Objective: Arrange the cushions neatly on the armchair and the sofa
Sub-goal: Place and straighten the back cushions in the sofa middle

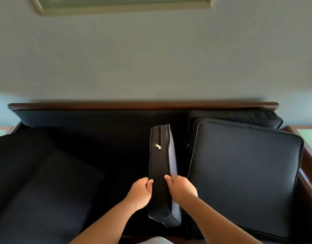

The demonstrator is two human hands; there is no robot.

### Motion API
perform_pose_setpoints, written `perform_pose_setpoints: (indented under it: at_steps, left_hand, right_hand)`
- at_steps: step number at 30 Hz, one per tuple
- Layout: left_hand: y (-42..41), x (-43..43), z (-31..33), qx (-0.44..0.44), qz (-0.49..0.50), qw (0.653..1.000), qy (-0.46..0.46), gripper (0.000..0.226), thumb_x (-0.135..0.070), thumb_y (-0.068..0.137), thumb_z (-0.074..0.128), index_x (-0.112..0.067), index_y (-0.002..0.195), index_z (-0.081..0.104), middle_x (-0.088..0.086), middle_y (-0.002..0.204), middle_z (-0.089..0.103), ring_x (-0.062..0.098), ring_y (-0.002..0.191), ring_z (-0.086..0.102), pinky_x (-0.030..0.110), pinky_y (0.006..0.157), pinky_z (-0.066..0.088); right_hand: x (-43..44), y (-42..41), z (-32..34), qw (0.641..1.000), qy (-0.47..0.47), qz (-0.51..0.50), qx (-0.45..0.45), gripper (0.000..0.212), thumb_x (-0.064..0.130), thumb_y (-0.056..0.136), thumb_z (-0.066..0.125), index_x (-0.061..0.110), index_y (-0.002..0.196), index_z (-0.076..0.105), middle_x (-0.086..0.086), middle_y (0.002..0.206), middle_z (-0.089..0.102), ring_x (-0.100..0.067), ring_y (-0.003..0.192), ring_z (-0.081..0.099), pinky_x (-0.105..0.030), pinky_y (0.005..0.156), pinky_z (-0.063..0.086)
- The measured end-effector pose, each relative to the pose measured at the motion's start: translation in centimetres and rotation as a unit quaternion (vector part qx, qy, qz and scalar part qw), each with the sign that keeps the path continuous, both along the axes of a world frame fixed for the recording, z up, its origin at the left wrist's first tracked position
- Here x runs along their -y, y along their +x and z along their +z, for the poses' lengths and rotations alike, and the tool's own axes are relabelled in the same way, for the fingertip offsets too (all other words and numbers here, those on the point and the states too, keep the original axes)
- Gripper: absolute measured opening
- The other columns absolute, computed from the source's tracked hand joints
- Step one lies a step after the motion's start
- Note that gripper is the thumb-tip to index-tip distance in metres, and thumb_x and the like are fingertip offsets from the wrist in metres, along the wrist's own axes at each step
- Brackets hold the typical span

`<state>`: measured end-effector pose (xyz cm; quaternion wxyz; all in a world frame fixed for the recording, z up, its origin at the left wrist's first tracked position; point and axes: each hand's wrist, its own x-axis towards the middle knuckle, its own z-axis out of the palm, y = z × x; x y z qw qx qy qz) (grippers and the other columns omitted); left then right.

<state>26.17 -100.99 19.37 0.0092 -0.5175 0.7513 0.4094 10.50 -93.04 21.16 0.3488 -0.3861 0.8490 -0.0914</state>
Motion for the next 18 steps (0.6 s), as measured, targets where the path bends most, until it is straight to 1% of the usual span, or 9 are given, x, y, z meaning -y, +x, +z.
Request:
perform_pose_setpoints:
  at_steps: [3, 4, 6, 8, 10, 12, 14, 16, 18]
  left_hand:
    - [1.5, 1.4, -0.2, -0.017, -0.013, 1.000, 0.014, 0.042, -0.036, 0.107, 0.041, -0.005, 0.084, 0.059, 0.001, 0.076, 0.059, 0.014, 0.068, 0.056, 0.033, 0.067, 0.046]
    - [2.0, 1.7, 0.0, -0.025, -0.017, 0.999, 0.019, 0.042, -0.036, 0.107, 0.041, -0.007, 0.081, 0.057, -0.001, 0.073, 0.057, 0.012, 0.066, 0.054, 0.030, 0.064, 0.045]
    - [3.5, 3.0, 0.7, -0.047, -0.017, 0.998, 0.023, 0.041, -0.036, 0.107, 0.041, -0.013, 0.075, 0.052, -0.004, 0.069, 0.052, 0.008, 0.062, 0.049, 0.024, 0.060, 0.040]
    - [5.3, 5.0, 1.7, -0.067, -0.006, 0.997, 0.023, 0.041, -0.037, 0.107, 0.041, -0.012, 0.077, 0.055, -0.003, 0.070, 0.055, 0.009, 0.064, 0.052, 0.023, 0.060, 0.041]
    - [7.7, 7.5, 2.6, -0.080, 0.002, 0.997, 0.016, 0.042, -0.037, 0.106, 0.042, -0.010, 0.081, 0.060, 0.001, 0.074, 0.061, 0.014, 0.068, 0.059, 0.027, 0.064, 0.046]
    - [11.0, 10.3, 3.5, -0.080, -0.002, 0.997, -0.004, 0.042, -0.037, 0.106, 0.042, -0.007, 0.082, 0.060, 0.005, 0.077, 0.064, 0.019, 0.070, 0.061, 0.033, 0.066, 0.049]
    - [15.2, 13.1, 4.2, -0.069, -0.001, 0.997, -0.028, 0.043, -0.036, 0.106, 0.043, -0.005, 0.081, 0.059, 0.004, 0.075, 0.063, 0.017, 0.068, 0.059, 0.033, 0.066, 0.048]
    - [19.2, 15.4, 4.6, -0.055, 0.006, 0.997, -0.049, 0.043, -0.035, 0.106, 0.044, -0.005, 0.079, 0.058, 0.002, 0.074, 0.062, 0.014, 0.067, 0.057, 0.032, 0.066, 0.046]
    - [22.5, 16.7, 4.9, -0.047, 0.012, 0.997, -0.064, 0.042, -0.034, 0.106, 0.044, -0.006, 0.077, 0.057, 0.002, 0.073, 0.062, 0.014, 0.067, 0.057, 0.031, 0.067, 0.045]
  right_hand:
    - [1.3, 0.9, 0.1, 1.000, -0.011, 0.017, 0.014, 0.043, 0.052, 0.107, 0.032, 0.026, 0.077, 0.047, 0.005, 0.079, 0.054, -0.021, 0.081, 0.058, -0.036, 0.080, 0.052]
    - [1.6, 1.2, 0.2, 1.000, -0.014, 0.023, 0.013, 0.041, 0.051, 0.107, 0.034, 0.024, 0.080, 0.049, 0.004, 0.081, 0.056, -0.022, 0.083, 0.060, -0.036, 0.080, 0.053]
    - [3.2, 2.4, 0.8, 1.000, -0.020, 0.023, 0.004, 0.038, 0.052, 0.105, 0.036, 0.021, 0.093, 0.053, 0.003, 0.088, 0.060, -0.021, 0.085, 0.064, -0.036, 0.076, 0.054]
    - [5.5, 4.0, 1.5, 1.000, -0.029, 0.009, 0.005, 0.042, 0.059, 0.102, 0.038, 0.021, 0.101, 0.057, 0.003, 0.090, 0.063, -0.017, 0.082, 0.065, -0.033, 0.068, 0.053]
    - [8.3, 6.2, 2.4, 0.999, -0.033, 0.004, 0.007, 0.046, 0.062, 0.101, 0.037, 0.022, 0.095, 0.058, 0.002, 0.089, 0.065, -0.018, 0.083, 0.066, -0.033, 0.070, 0.054]
    - [11.3, 9.2, 3.0, 0.999, -0.050, 0.007, 0.010, 0.044, 0.056, 0.104, 0.036, 0.022, 0.083, 0.055, -0.002, 0.090, 0.067, -0.023, 0.089, 0.067, -0.037, 0.078, 0.055]
    - [14.3, 13.1, 3.4, 0.997, -0.065, 0.021, 0.027, 0.043, 0.048, 0.106, 0.037, 0.020, 0.079, 0.055, -0.004, 0.090, 0.067, -0.025, 0.091, 0.067, -0.036, 0.080, 0.053]
    - [16.7, 16.8, 3.6, 0.995, -0.075, 0.036, 0.051, 0.043, 0.043, 0.107, 0.038, 0.018, 0.077, 0.055, -0.002, 0.081, 0.063, -0.020, 0.082, 0.065, -0.034, 0.074, 0.051]
    - [18.5, 19.9, 3.5, 0.991, -0.097, 0.044, 0.076, 0.045, 0.039, 0.108, 0.039, 0.019, 0.070, 0.050, 0.002, 0.070, 0.055, -0.013, 0.066, 0.055, -0.030, 0.064, 0.044]
